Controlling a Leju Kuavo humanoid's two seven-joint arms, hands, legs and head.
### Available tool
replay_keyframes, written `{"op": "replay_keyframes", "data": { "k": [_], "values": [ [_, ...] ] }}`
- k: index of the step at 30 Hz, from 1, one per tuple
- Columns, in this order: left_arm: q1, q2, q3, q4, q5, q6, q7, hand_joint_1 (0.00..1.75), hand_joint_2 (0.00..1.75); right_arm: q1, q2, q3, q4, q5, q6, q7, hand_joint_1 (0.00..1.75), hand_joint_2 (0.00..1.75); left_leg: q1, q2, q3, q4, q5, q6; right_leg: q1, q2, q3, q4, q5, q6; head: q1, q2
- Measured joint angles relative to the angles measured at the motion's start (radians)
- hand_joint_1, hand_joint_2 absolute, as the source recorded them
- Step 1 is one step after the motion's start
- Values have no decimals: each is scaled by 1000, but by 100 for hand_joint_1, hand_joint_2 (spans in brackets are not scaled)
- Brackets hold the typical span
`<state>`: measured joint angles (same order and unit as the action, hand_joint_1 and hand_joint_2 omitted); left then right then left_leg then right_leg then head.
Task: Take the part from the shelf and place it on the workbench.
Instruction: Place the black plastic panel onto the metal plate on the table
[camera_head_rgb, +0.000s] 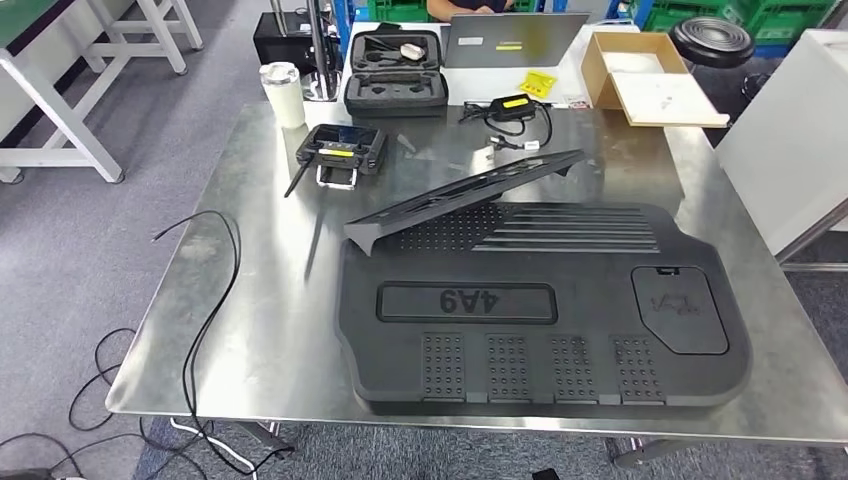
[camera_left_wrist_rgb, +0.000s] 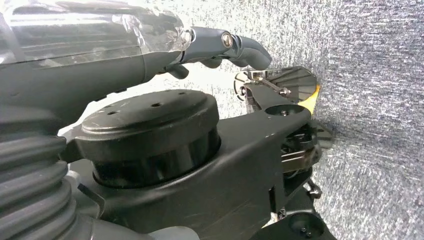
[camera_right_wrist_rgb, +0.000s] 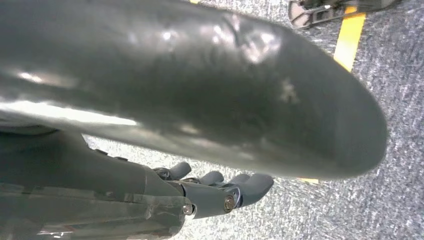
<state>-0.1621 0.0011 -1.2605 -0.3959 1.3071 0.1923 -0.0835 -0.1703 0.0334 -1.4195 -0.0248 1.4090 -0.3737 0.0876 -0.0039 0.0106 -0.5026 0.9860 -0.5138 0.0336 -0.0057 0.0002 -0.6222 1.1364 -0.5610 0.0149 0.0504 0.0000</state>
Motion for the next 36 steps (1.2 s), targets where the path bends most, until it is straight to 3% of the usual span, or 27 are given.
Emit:
{"op": "replay_keyframes", "data": {
  "k": [2, 3, 4, 6, 8, 9, 12, 14, 16, 18, 19, 20, 22, 24, 26, 28, 30, 32, 33, 34, 35, 36],
  "values": [
    [2, 0, 0, -1, 2, 0, 2, 0, 175, 0, 0, -1, 0, 3, 1, -1, 0, 0, 0, 1, -17, 2, 10, 3, -4, 0, -39, 116, -71, 10, 6, 0],
    [4, 0, 0, -2, 2, 1, 2, 0, 175, 1, -1, -2, 0, 4, 2, -1, 0, 0, 1, 1, -25, 6, 13, 1, -6, 0, -45, 151, -84, 15, 8, 0],
    [5, 0, 0, -2, 3, 2, 2, 0, 175, 1, -1, -3, 0, 5, 3, 0, 0, 0, 2, 2, -33, 11, 15, 0, -9, -1, -33, 151, -76, 19, 8, 0],
    [6, 0, 0, -3, 5, 3, 1, 0, 175, 1, -2, -4, 0, 6, 6, 2, 0, 0, 5, 2, -47, 25, 17, -5, -16, -1, 40, 45, -22, 25, 11, 0],
    [5, 0, 0, -4, 6, 4, 1, 0, 175, -2, -1, -6, 0, 6, 8, 2, 0, 0, 5, 1, -59, 39, 18, -14, -16, 1, 107, -71, 9, 22, 13, 0],
    [5, 0, 0, -5, 6, 4, 1, 0, 175, -2, -1, -6, 0, 6, 9, 2, 0, 0, 4, 1, -63, 44, 19, -20, -14, 2, 119, -98, 11, 17, 13, 0],
    [6, 0, 0, -5, 5, 4, 0, 0, 175, -1, -1, -8, 0, 7, 10, 4, 0, 0, 4, -2, -69, 52, 25, -38, -12, 4, 111, -108, 19, -8, 9, 0],
    [5, 0, 0, -5, 2, 2, 0, 0, 175, -2, -1, -10, 0, 7, 11, 9, 0, 0, 7, -4, -87, 89, -11, -50, -14, 2, 100, -112, 31, -28, 4, 0],
    [4, 0, 0, -5, -1, -1, -1, 0, 175, -3, -1, -15, 0, 7, 12, 12, 0, 0, 10, -5, -127, 196, -90, -60, -14, -1, 84, -112, 42, -42, -5, 0],
    [3, 0, 0, -5, -3, -2, 0, 0, 175, -3, -2, -21, 0, 7, 13, 12, 0, 0, 13, -5, -157, 302, -143, -65, -12, -2, 67, -111, 53, -45, -9, 0],
    [3, 0, 0, -5, -4, -3, 0, 0, 175, -2, -2, -24, 0, 7, 14, 12, 0, 0, 14, -5, -150, 314, -142, -65, -11, -3, 59, -109, 58, -44, -9, 0],
    [3, 0, 0, -5, -5, -4, 0, 0, 175, -2, -2, -26, 0, 8, 14, 12, 0, 0, 14, -5, -123, 285, -122, -63, -11, -3, 53, -107, 61, -42, -9, 0],
    [1, 0, 0, -5, -5, -5, 0, 0, 175, -2, -1, -30, 0, 9, 14, 12, 0, 0, 13, -5, -35, 146, -70, -55, -10, -3, 43, -102, 68, -37, -10, 0],
    [-1, 0, 0, -5, -4, -6, 0, 0, 175, -3, -1, -34, 0, 9, 16, 11, 0, 0, 9, -5, 22, 41, -44, -47, -9, -3, 38, -99, 75, -27, -9, 0],
    [0, 0, 0, -5, -2, -8, -1, 0, 175, -3, -1, -36, 0, 10, 18, 11, 0, 0, 3, -5, 26, 20, -37, -41, -10, -3, 36, -101, 85, -12, -8, 0],
    [0, 0, 0, -5, -1, -11, -2, 0, 175, -3, 0, -40, 0, 11, 21, 13, 0, 0, 6, -3, 20, 10, -24, -27, -11, -2, 33, -96, 80, 0, -9, 0],
    [-1, 0, 0, -5, -1, -14, -4, 0, 175, -3, 0, -45, 1, 11, 24, 14, 0, 0, 11, 1, 8, 1, -7, -10, -11, -1, 11, -41, 25, 6, -3, 0],
    [0, 0, 0, -5, 0, -15, -4, 0, 175, -2, 1, -49, 1, 11, 26, 12, 0, 0, 8, 3, -11, 2, 6, -3, -12, -1, -29, 79, -58, 10, 6, 0],
    [1, 0, 0, -5, 0, -16, -4, 0, 175, -1, 1, -51, 1, 11, 27, 11, 0, 0, 6, 3, -21, 4, 11, -2, -12, -1, -42, 132, -82, 12, 8, 0],
    [1, 0, 0, -5, 0, -16, -4, 0, 175, -1, 1, -52, 1, 11, 28, 11, 0, 0, 6, 3, -30, 7, 16, -2, -12, -1, -41, 158, -87, 14, 9, 0],
    [2, 0, 0, -5, -1, -17, -4, 0, 175, 0, 1, -54, 1, 11, 29, 12, 0, 0, 5, 3, -39, 11, 20, -3, -12, -1, -20, 142, -71, 14, 10, 0],
    [2, 0, 0, -5, -1, -18, -4, 0, 175, -1, 1, -56, 1, 11, 30, 12, 0, 0, 5, 3, -47, 17, 22, -4, -12, -1, 19, 89, -44, 12, 12, 0]
  ]
}}
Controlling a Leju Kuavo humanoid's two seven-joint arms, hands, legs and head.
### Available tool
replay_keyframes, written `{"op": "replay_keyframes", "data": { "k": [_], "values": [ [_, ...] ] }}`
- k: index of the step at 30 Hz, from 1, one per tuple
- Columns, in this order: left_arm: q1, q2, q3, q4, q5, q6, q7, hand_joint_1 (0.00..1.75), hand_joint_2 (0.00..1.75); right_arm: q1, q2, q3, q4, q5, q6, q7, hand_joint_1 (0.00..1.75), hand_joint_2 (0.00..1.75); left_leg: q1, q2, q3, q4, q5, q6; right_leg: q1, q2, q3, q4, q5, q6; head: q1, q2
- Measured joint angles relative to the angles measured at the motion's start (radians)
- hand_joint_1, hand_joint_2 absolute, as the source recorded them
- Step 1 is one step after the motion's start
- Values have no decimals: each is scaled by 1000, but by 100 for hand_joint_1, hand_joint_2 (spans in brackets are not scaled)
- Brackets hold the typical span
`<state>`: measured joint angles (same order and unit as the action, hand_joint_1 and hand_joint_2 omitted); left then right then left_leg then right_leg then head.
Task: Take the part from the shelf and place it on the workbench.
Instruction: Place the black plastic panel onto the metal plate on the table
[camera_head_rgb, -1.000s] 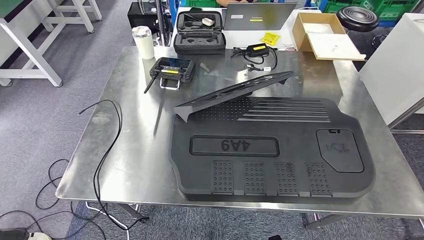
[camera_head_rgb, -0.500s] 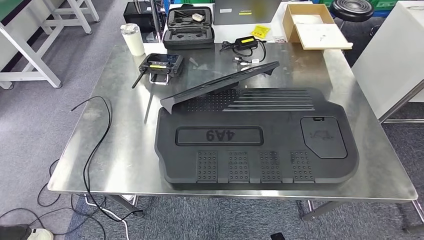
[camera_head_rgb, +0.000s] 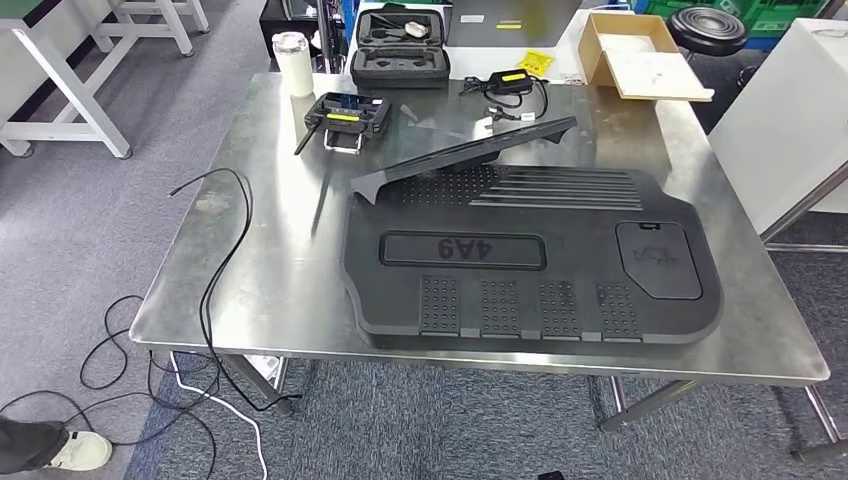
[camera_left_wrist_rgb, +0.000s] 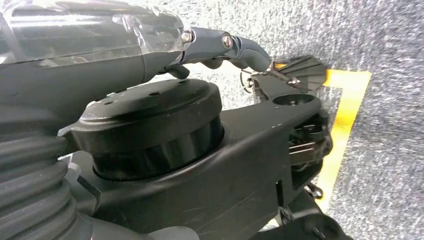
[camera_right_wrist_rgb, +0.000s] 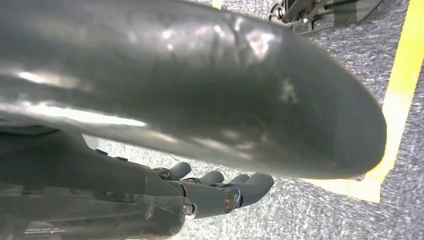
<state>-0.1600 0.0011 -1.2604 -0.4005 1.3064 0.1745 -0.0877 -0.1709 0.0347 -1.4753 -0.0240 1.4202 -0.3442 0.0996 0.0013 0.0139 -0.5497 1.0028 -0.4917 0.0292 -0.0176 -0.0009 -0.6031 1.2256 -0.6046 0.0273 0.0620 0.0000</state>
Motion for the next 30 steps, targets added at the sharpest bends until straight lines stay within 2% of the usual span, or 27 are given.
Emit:
{"op": "replay_keyframes", "data": {
  "k": [2, 3, 4, 7, 8, 10, 11, 12, 13, 14, 15, 17, 18, 19, 21, 22, 23, 24, 25, 27, 28, 29, 30],
  "values": [
    [0, 0, 0, 0, 0, 0, 0, 0, 175, -2, 0, -4, 0, 0, 0, 1, 0, 0, -1, 0, -13, 13, 3, -5, 2, 0, 87, -141, 41, -8, 4, 0],
    [0, 0, 0, 0, 0, 0, 0, 0, 175, -3, 0, -6, 0, 0, 0, 1, 0, 0, -3, 0, -16, 18, 5, -10, 3, 0, 112, -187, 49, -13, 5, 0],
    [-1, 0, 0, 0, -1, 0, 0, 0, 175, -4, 0, -9, 0, 0, 1, 2, 0, 0, -4, 0, -19, 21, 8, -15, 6, 1, 121, -210, 49, -17, 5, 0],
    [-1, 0, 0, 0, -2, 0, 0, 0, 175, -3, 1, -17, 0, 0, 1, 5, 0, 0, -4, -3, -26, 28, 11, -34, 5, -1, 113, -218, 62, -34, 1, 0],
    [-1, 0, 0, 0, -3, 0, 0, 0, 175, -4, 2, -19, 0, 0, 1, 5, 0, 0, -3, -5, -34, 46, -8, -41, 2, -2, 107, -221, 69, -43, -3, 0],
    [-2, 0, 0, 0, -3, 0, 0, 0, 175, -5, 3, -22, 0, 0, 1, 6, 0, 0, 2, -8, -71, 141, -83, -51, 0, -5, 89, -222, 83, -56, -12, 0],
    [-2, 0, 0, 0, -3, 0, -1, 0, 175, -5, 3, -23, 0, 0, 1, 6, 0, 0, 4, -8, -94, 208, -125, -56, 1, -5, 79, -221, 89, -59, -17, 0],
    [-2, 0, 0, 0, -4, 0, -1, 0, 175, -4, 3, -24, 0, 0, 1, 6, 0, 0, 6, -8, -110, 265, -153, -59, 1, -6, 69, -219, 95, -60, -19, 0],
    [-1, 0, 0, 0, -4, 0, -1, 0, 175, -4, 3, -26, 0, 0, 1, 6, 0, 0, 7, -8, -113, 296, -161, -60, 2, -6, 60, -216, 100, -59, -19, 0],
    [-1, 0, 0, 0, -3, 0, -1, 0, 175, -4, 3, -27, 0, 0, 1, 6, 0, 0, 8, -8, -95, 287, -151, -61, 2, -7, 51, -213, 105, -57, -20, 0],
    [-1, 0, 0, 0, -3, 0, -1, 0, 175, -4, 4, -27, 0, 0, 1, 6, 0, 0, 9, -8, -60, 241, -126, -59, 1, -7, 44, -210, 108, -55, -20, 0],
    [-2, 0, 0, 0, -3, 0, -1, 0, 175, -4, 4, -29, 0, 0, 1, 4, 0, 0, 9, -8, 34, 90, -77, -53, 2, -6, 34, -204, 115, -48, -21, 0],
    [-2, 0, 0, 0, -3, 0, -1, 0, 175, -4, 4, -31, 0, 0, 2, 4, 0, 0, 6, -9, 63, 36, -62, -49, 3, -6, 32, -202, 118, -43, -20, 0],
    [-2, 0, 0, 0, -3, 0, -1, 0, 175, -5, 4, -33, 0, 0, 2, 4, 0, 0, 4, -9, 78, 3, -57, -45, 3, -6, 30, -201, 122, -36, -20, 0],
    [-2, 0, 0, 0, -4, -1, -1, 0, 175, -5, 4, -37, 0, 0, 1, 3, 0, 0, 0, -9, 73, -5, -49, -34, 3, -6, 28, -203, 133, -21, -18, 0],
    [-2, 0, 0, 0, -4, -2, -1, 0, 175, -4, 4, -39, 0, 0, 1, 2, 0, 0, 2, -7, 69, -10, -44, -28, 2, -5, 25, -200, 130, -15, -19, 0],
    [-3, 0, 0, 0, -3, -2, -1, 0, 175, -4, 4, -41, 0, 0, 0, 1, 0, 0, 4, -5, 63, -13, -36, -20, 1, -5, 18, -189, 116, -10, -17, 0],
    [-3, 0, 0, 0, -2, -1, 0, 0, 175, -4, 4, -42, 0, 0, 0, 0, 0, 0, 6, -3, 56, -17, -27, -11, 1, -4, 6, -160, 87, -7, -13, 0],
    [-3, 0, 0, 0, -1, -1, 0, 0, 175, -4, 4, -44, 0, 0, 0, -2, 0, 0, 6, -1, 47, -18, -20, -5, 0, -3, -12, -111, 45, -5, -9, 0],
    [-1, 0, 0, 0, 1, 0, 1, 0, 175, -3, 5, -45, 1, 0, 0, -3, 0, 0, 2, 0, 25, -14, -7, 2, 0, -2, -53, 18, -34, -1, -2, 0],
    [0, 0, 0, 0, 1, 0, 1, 0, 175, -2, 4, -45, 0, 0, 0, -3, 0, 0, 1, 1, 14, -11, -2, 2, 0, -2, -61, 61, -48, 0, -1, 0],
    [2, 0, 0, 0, 2, 0, 1, 0, 175, -2, 4, -45, 0, 0, 0, -3, 0, 0, -1, 1, 4, -7, 3, 2, 0, -2, -50, 69, -42, 0, 0, 0],
    [3, 0, 0, 0, 2, 0, 1, 0, 175, -2, 4, -45, 0, 0, 0, -3, 0, 0, -1, 0, -5, -2, 6, 0, 0, -2, -20, 35, -19, -2, 1, 0]
  ]
}}
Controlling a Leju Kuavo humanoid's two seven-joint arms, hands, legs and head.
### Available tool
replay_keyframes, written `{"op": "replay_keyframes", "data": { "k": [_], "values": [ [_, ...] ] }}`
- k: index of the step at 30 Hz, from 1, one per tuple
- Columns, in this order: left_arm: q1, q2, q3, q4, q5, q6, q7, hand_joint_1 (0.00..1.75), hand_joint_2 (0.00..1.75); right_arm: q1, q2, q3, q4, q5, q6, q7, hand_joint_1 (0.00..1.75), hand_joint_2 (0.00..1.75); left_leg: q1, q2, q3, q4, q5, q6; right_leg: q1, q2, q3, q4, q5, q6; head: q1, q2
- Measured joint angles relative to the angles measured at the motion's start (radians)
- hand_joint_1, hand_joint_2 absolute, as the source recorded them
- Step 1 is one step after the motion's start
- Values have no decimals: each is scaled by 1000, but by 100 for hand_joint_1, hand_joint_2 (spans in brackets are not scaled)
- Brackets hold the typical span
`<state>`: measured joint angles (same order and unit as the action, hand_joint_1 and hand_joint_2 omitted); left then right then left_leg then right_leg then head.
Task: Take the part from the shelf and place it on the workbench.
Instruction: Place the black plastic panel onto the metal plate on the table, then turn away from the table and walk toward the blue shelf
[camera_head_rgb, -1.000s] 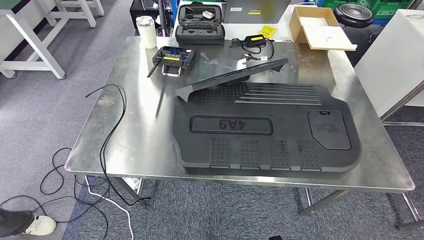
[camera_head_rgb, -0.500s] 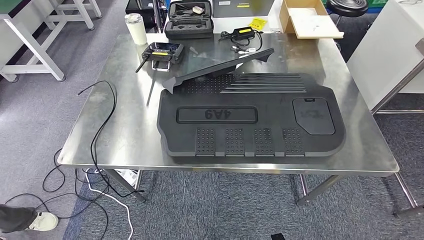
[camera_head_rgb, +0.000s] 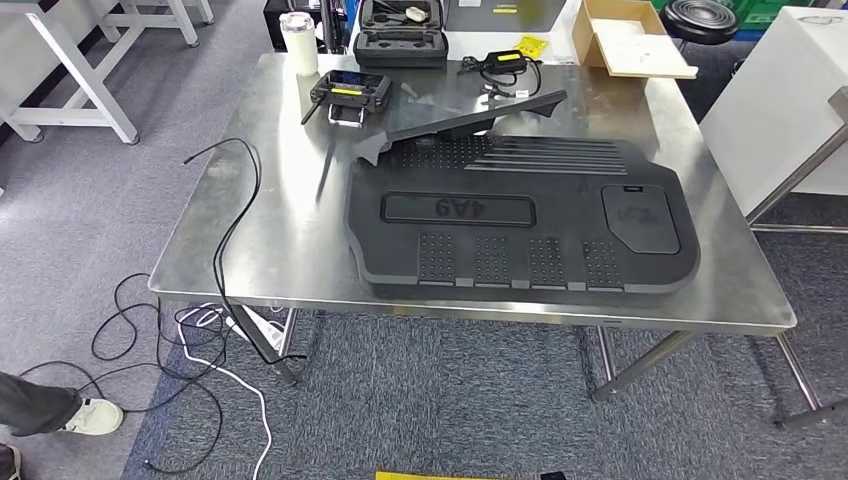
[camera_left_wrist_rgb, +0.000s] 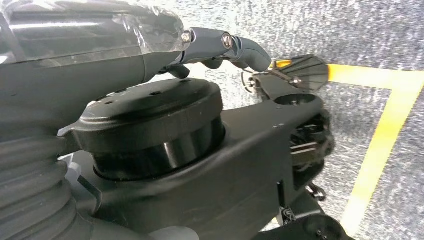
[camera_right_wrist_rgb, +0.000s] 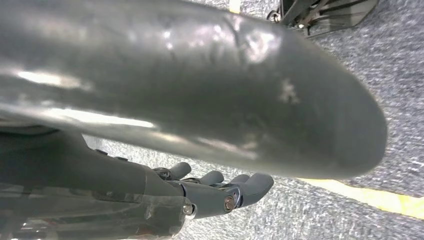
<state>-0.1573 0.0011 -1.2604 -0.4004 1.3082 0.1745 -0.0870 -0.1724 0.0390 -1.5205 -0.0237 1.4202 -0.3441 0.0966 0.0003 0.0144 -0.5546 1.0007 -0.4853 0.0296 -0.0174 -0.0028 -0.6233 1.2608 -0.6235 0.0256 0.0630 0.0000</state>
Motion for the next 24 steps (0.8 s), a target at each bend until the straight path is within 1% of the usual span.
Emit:
{"op": "replay_keyframes", "data": {
  "k": [1, 2, 3, 4, 5, 6, 7, 8, 9, 10, 11, 12, 13, 14, 15, 16, 17, 18, 19, 20, 21, 22, 23, 24],
  "values": [
    [1, 0, 0, 0, 0, 0, 0, 0, 175, 0, 0, 0, 0, 0, 0, 0, 0, 0, 0, 0, -8, 6, 2, -2, 0, 0, 47, -68, 30, -3, 1, 0],
    [1, 0, 0, 0, 0, 0, 0, 0, 175, -2, 0, 0, 0, 0, 0, 0, 0, 0, -1, 0, -14, 12, 4, -4, 0, 0, 95, -145, 47, -7, 3, 0],
    [1, 0, 0, 0, 0, 0, 0, 0, 175, -3, 0, 0, 0, 0, 0, -1, 0, 0, -2, 0, -19, 17, 7, -8, 2, 0, 129, -205, 61, -11, 4, 0],
    [1, 0, 0, 0, 0, 0, 0, 0, 175, -3, 0, 0, 0, 0, 0, -1, 0, 0, -3, -1, -22, 21, 10, -13, 5, 1, 149, -242, 66, -15, 5, 0],
    [1, 0, 0, 0, 0, 0, 0, 0, 175, -3, 0, 0, 0, 0, 0, -1, 0, 0, -4, -1, -24, 22, 14, -19, 7, 1, 152, -255, 66, -18, 4, 0],
    [1, 0, 0, 0, 0, 0, 0, 0, 175, -2, 0, -1, 0, 0, 0, -1, 0, 0, -4, -1, -25, 23, 19, -26, 8, 2, 147, -254, 73, -23, 3, 0],
    [1, 0, 0, 0, 0, 0, 0, 0, 175, -2, 1, -1, 0, 0, 0, -1, 0, 0, -4, -3, -27, 26, 19, -31, 6, 1, 143, -258, 77, -28, 1, 0],
    [2, 0, 0, 0, 0, 0, 0, 0, 175, -3, 2, -1, 0, 0, 0, 0, 0, 0, -3, -5, -33, 37, 8, -38, 3, 0, 137, -260, 84, -36, -1, 0],
    [2, 1, 0, 0, 0, 1, -2, 0, 175, -3, 2, -1, 0, 0, 0, 2, 0, 0, -2, -7, -44, 64, -19, -44, 0, -1, 130, -262, 92, -44, -6, 0],
    [2, 1, 0, 0, 0, 2, -4, 0, 175, -4, 3, -2, 0, 0, 0, 3, 0, 0, 0, -9, -61, 108, -58, -49, -1, -3, 121, -263, 100, -49, -11, 0],
    [2, 1, 0, 0, -1, 3, -6, 0, 175, -4, 3, -2, 0, 0, 0, 4, 0, 0, 2, -9, -82, 169, -103, -54, 0, -3, 110, -263, 107, -53, -16, 0],
    [1, 1, 0, 0, -1, 5, -8, 0, 175, -3, 2, -3, 0, 0, 0, 5, 0, 0, 4, -9, -101, 233, -141, -58, 1, -4, 99, -261, 114, -55, -20, 0],
    [2, 1, 0, 0, -2, 5, -9, 0, 175, -3, 2, -4, 0, 0, 1, 5, 0, 0, 6, -9, -111, 280, -160, -60, 1, -4, 87, -258, 120, -54, -20, 0],
    [2, 1, 0, 0, -4, 6, -9, 0, 175, -2, 3, -5, 0, 0, 1, 6, 0, 0, 8, -9, -106, 300, -161, -61, 1, -5, 76, -254, 125, -53, -21, 0],
    [2, 1, 0, 0, -5, 6, -9, 0, 175, -2, 3, -5, 0, 0, 1, 8, 0, 0, 9, -9, -81, 277, -143, -61, 1, -5, 66, -250, 130, -51, -21, 0],
    [1, 1, 0, 0, -7, 6, -9, 0, 175, -2, 3, -5, 0, 0, 1, 11, 0, 0, 10, -9, -40, 222, -115, -59, 1, -5, 58, -246, 134, -49, -22, 0],
    [0, 1, 0, 0, -8, 6, -9, 0, 175, -2, 3, -5, 0, 0, 1, 14, 0, 0, 10, -10, 10, 144, -93, -56, 1, -4, 51, -243, 138, -45, -22, 0],
    [-2, 1, 0, 0, -8, 6, -9, 0, 175, -2, 3, -5, 0, 0, 1, 17, 0, 0, 9, -11, 53, 73, -77, -53, 1, -4, 46, -239, 141, -40, -22, 0],
    [-4, 1, 0, 0, -9, 5, -9, 0, 175, -2, 3, -5, 0, 0, 0, 18, 0, 0, 7, -11, 79, 24, -70, -48, 2, -4, 44, -237, 146, -34, -21, 0],
    [-5, 1, 0, 0, -9, 5, -9, 0, 175, -2, 3, -5, 0, 0, 0, 19, 0, 0, 5, -12, 90, -2, -69, -44, 3, -4, 42, -236, 151, -27, -21, 0],
    [-5, 1, 0, 0, -9, 4, -9, 0, 175, -2, 3, -5, 0, 0, 0, 19, 0, 0, 2, -12, 88, -6, -66, -40, 3, -4, 40, -237, 156, -20, -20, 0],
    [-5, 1, 0, 0, -9, 4, -9, 0, 175, -2, 3, -5, 0, 0, 0, 19, 0, 0, 3, -11, 84, -9, -60, -33, 3, -3, 39, -236, 159, -14, -19, 0],
    [-6, 1, 0, 0, -9, 4, -9, 0, 175, -2, 3, -5, 0, 0, 0, 19, 0, 0, 5, -9, 79, -13, -53, -26, 2, -2, 34, -230, 152, -8, -19, 0],
    [-7, 0, 0, 0, -9, 4, -9, 0, 175, -1, 3, -5, 0, 0, 0, 19, 0, 0, 7, -7, 72, -17, -44, -18, 2, 0, 24, -210, 131, -4, -16, 0]
  ]
}}
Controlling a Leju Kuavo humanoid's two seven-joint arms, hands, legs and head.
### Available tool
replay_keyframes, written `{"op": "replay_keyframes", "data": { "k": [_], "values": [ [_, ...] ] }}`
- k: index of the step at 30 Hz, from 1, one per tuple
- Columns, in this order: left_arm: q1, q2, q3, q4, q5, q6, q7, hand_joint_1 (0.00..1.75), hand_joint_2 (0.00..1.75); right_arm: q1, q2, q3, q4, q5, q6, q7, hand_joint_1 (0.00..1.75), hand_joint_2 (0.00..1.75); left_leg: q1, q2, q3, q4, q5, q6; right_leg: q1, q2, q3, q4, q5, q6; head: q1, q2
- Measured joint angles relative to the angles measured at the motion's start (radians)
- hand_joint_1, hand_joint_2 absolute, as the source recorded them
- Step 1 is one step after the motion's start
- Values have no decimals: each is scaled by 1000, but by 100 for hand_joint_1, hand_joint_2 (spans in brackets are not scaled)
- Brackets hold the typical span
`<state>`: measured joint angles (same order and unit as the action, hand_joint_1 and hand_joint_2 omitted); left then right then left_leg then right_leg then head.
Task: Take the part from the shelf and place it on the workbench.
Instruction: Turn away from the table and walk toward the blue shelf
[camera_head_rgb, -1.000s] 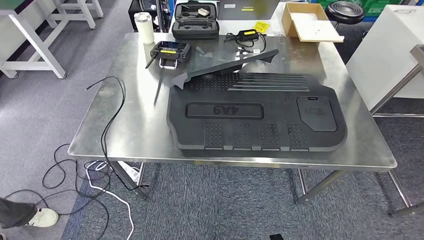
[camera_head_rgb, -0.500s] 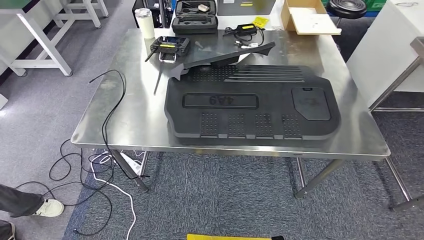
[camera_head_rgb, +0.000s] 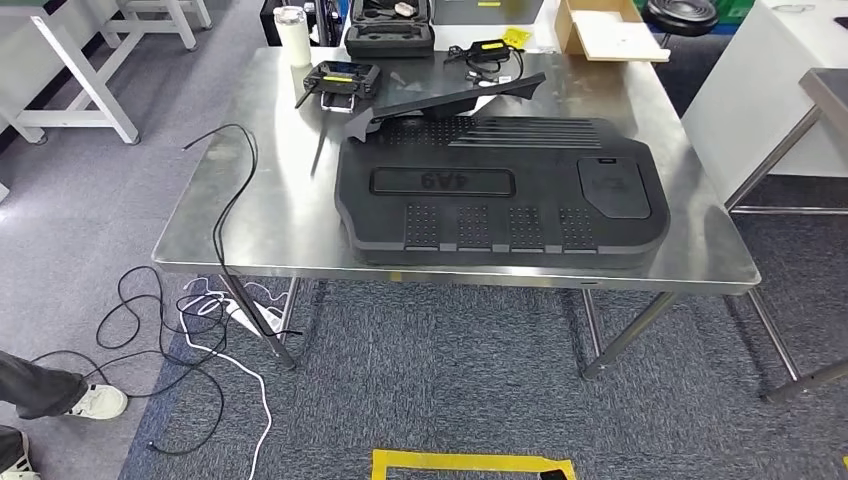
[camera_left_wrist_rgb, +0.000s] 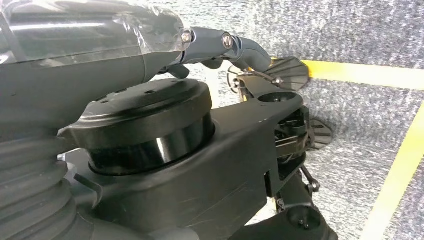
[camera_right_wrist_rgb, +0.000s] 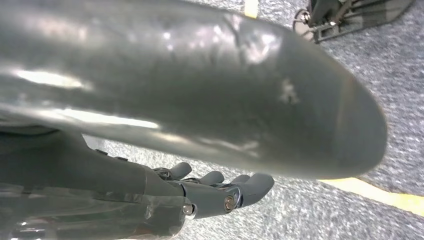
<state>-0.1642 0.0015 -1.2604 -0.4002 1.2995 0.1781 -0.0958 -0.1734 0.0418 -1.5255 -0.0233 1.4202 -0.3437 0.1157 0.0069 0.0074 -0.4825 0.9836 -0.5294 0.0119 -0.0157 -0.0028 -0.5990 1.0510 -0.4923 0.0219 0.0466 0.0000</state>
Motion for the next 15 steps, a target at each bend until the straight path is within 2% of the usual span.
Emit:
{"op": "replay_keyframes", "data": {
  "k": [1, 3, 4, 5, 6, 7, 8, 9, 10, 11, 13, 15],
  "values": [
    [-1, 0, 0, 0, 0, 0, 0, 0, 175, 0, 0, 0, 0, 0, 0, 0, 0, 0, 2, 2, -9, -3, 9, 7, 0, 1, -16, 38, -36, 4, 4, 0],
    [-2, 0, 0, 0, -1, -1, 0, 0, 175, 1, 0, 0, 0, 0, 0, -1, 0, 0, -1, 5, -29, -2, 24, 16, -1, 2, -55, 156, -124, 9, 14, 0],
    [-2, 0, 0, 0, -1, -1, 0, 0, 175, 1, 0, 0, 0, 0, 0, -1, 0, 0, -3, 5, -40, 0, 30, 17, -1, 2, -67, 210, -150, 11, 17, 0],
    [-2, 0, 0, 0, -1, -1, 0, 0, 175, 2, 0, 0, 0, 0, 0, -2, 0, 0, -5, 6, -50, 3, 35, 17, -1, 2, -66, 239, -154, 12, 17, 0],
    [-2, 0, 0, 0, -1, -1, 0, 0, 175, 3, 0, 0, 0, 0, 0, -2, 0, 0, -6, 6, -59, 7, 39, 16, -1, 2, -46, 230, -138, 11, 18, 0],
    [-2, 0, 0, 0, 0, 0, 0, 0, 175, 3, 0, 0, 0, 0, 1, -2, 0, 0, -6, 6, -68, 13, 42, 14, -1, 2, -8, 183, -111, 9, 19, 0],
    [-2, 0, 0, 0, 0, 0, 0, 0, 175, 2, 0, 0, 0, 0, 2, -2, 0, 0, -6, 6, -75, 19, 44, 12, -1, 2, 41, 111, -86, 5, 20, 0],
    [-2, 0, 0, 0, 1, 0, 0, 0, 175, 1, 0, 0, 0, 0, 2, 0, 0, 0, -7, 6, -82, 26, 46, 9, 1, 2, 85, 38, -71, 1, 22, 0],
    [-2, 0, 1, 0, 1, 0, 0, 0, 175, 0, 0, 0, 0, 0, 3, 2, 0, 0, -8, 6, -87, 32, 49, 5, 3, 2, 115, -15, -65, -3, 23, 0],
    [-3, 0, 1, 0, 0, -1, 0, 0, 175, -1, 0, 0, 0, 0, 4, 5, 0, 0, -9, 6, -91, 35, 52, -1, 6, 2, 129, -44, -65, -7, 24, 0],
    [-2, 0, 1, 0, -1, -2, 0, 0, 175, 1, 0, 0, 0, 0, 6, 9, 0, 0, -11, 5, -95, 37, 61, -14, 6, 2, 126, -54, -61, -18, 21, 0],
    [-2, 0, 1, 0, -2, -3, 2, 0, 175, 3, 3, 0, 0, 0, 9, 9, 0, 0, -9, 0, -103, 55, 43, -27, 2, -1, 117, -59, -48, -33, 17, 0]
  ]
}}
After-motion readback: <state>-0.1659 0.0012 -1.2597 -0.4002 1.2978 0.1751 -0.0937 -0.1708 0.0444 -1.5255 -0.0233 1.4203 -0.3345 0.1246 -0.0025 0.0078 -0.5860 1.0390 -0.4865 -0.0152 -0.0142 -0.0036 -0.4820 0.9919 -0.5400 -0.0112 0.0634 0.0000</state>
